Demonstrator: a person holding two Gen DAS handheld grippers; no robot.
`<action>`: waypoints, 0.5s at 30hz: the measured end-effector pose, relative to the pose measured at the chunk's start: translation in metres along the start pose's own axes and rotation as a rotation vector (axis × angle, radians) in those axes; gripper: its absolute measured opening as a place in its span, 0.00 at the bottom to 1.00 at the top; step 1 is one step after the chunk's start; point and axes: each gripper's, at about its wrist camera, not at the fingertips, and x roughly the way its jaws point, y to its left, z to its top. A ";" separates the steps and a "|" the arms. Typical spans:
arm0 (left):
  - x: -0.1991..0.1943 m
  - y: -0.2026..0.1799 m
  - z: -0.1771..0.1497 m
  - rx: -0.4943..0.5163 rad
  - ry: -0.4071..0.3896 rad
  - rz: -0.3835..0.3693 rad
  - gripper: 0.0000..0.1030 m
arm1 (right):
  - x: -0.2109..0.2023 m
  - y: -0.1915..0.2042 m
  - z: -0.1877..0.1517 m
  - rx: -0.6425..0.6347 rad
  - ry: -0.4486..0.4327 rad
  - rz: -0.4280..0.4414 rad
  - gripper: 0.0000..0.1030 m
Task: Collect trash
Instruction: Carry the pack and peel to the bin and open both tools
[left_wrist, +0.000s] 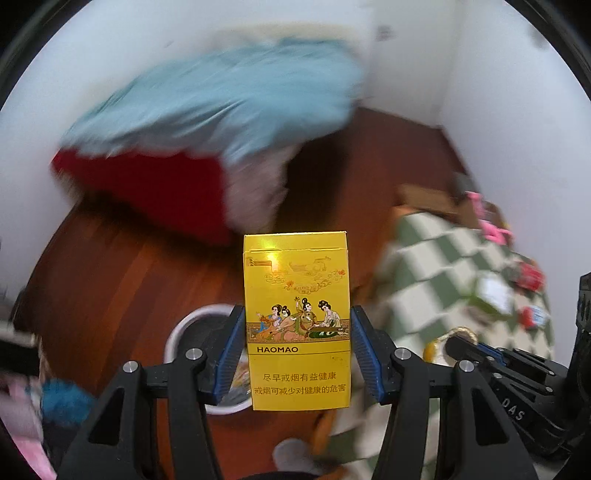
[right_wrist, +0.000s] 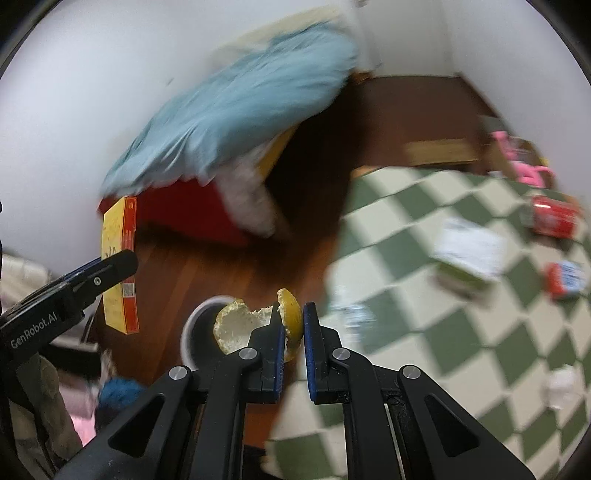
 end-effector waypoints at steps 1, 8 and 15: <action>0.013 0.022 -0.004 -0.040 0.027 0.013 0.51 | 0.020 0.018 0.000 -0.019 0.032 0.016 0.10; 0.119 0.135 -0.062 -0.264 0.249 0.037 0.51 | 0.161 0.099 -0.021 -0.113 0.267 0.032 0.10; 0.188 0.178 -0.093 -0.359 0.397 0.022 0.52 | 0.277 0.131 -0.046 -0.129 0.454 0.004 0.10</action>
